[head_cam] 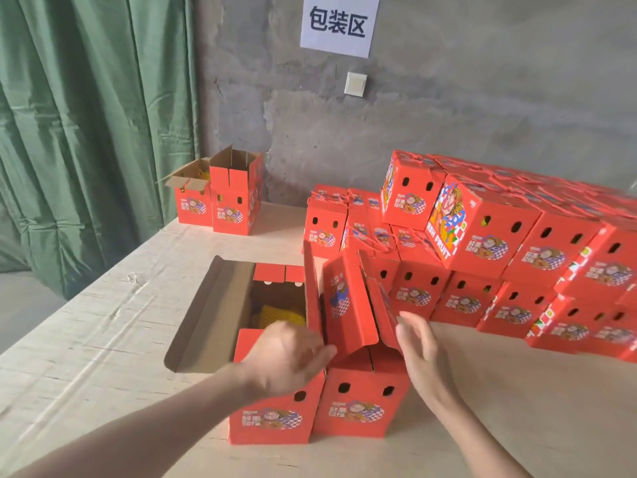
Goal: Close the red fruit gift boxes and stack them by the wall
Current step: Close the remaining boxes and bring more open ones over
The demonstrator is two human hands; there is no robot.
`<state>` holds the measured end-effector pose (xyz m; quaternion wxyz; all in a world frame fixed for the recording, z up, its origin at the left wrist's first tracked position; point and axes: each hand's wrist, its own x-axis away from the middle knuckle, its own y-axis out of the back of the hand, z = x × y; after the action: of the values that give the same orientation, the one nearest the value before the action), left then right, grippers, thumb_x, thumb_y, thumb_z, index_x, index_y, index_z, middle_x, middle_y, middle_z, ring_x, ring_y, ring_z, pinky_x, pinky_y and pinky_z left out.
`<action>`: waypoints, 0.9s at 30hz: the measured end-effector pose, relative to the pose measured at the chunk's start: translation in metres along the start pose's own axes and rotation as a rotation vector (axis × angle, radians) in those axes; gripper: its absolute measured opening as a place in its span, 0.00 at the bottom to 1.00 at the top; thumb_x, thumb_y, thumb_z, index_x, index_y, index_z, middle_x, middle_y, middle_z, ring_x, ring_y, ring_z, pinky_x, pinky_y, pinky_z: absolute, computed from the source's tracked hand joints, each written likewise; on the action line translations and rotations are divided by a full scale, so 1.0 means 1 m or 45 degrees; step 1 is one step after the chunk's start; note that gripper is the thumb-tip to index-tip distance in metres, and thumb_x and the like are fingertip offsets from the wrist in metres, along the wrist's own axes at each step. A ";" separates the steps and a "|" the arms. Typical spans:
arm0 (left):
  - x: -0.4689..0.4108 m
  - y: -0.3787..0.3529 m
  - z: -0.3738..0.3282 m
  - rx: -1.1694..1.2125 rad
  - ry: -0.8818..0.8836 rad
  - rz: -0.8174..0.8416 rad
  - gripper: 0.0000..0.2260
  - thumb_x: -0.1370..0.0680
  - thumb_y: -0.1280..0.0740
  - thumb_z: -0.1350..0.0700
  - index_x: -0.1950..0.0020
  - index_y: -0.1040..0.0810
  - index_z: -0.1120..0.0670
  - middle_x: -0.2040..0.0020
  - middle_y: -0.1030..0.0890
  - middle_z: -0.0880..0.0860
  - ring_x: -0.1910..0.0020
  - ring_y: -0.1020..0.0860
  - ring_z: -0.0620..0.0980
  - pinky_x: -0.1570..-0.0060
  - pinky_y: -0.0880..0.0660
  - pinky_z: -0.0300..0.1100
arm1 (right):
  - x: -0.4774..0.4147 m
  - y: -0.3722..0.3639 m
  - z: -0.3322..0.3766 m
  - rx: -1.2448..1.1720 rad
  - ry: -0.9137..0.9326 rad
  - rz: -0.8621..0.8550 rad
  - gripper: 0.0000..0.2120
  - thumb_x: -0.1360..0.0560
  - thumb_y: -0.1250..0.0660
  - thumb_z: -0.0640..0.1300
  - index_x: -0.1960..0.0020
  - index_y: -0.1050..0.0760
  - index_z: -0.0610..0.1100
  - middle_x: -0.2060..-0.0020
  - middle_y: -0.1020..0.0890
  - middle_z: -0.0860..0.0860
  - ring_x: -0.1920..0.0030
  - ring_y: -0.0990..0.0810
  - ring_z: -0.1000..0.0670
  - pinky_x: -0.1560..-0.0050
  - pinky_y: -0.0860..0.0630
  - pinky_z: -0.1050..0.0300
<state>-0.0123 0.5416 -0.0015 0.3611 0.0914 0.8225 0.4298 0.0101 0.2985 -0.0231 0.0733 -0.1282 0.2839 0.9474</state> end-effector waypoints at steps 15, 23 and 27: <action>0.029 0.012 0.129 1.396 1.017 -0.206 0.16 0.24 0.30 0.54 0.37 0.21 0.57 0.37 0.22 0.57 0.42 0.21 0.49 0.41 0.29 0.43 | -0.072 -0.027 -0.011 -0.067 -0.490 0.463 0.28 0.21 0.37 0.52 0.25 0.43 0.53 0.30 0.30 0.48 0.33 0.30 0.45 0.38 0.32 0.55; 0.001 -0.039 0.113 1.241 1.179 -0.188 0.36 0.31 0.26 0.48 0.27 0.40 0.39 0.52 0.18 0.41 0.58 0.16 0.44 0.66 0.21 0.37 | -0.069 -0.023 -0.030 -0.243 -0.689 0.389 0.18 0.28 0.32 0.61 0.41 0.25 0.56 0.58 0.19 0.61 0.60 0.20 0.62 0.70 0.27 0.70; -0.008 -0.042 0.103 1.182 1.141 -0.160 0.38 0.31 0.27 0.46 0.25 0.43 0.39 0.43 0.24 0.45 0.54 0.17 0.47 0.63 0.21 0.38 | -0.066 -0.015 -0.036 -0.376 -0.726 0.400 0.14 0.28 0.32 0.61 0.45 0.24 0.59 0.54 0.17 0.59 0.54 0.18 0.58 0.64 0.24 0.65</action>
<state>0.0691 0.5783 -0.0679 -0.0698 0.0016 0.9976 0.0039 0.0834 0.2863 -0.0416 -0.0164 0.1772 0.1282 0.9757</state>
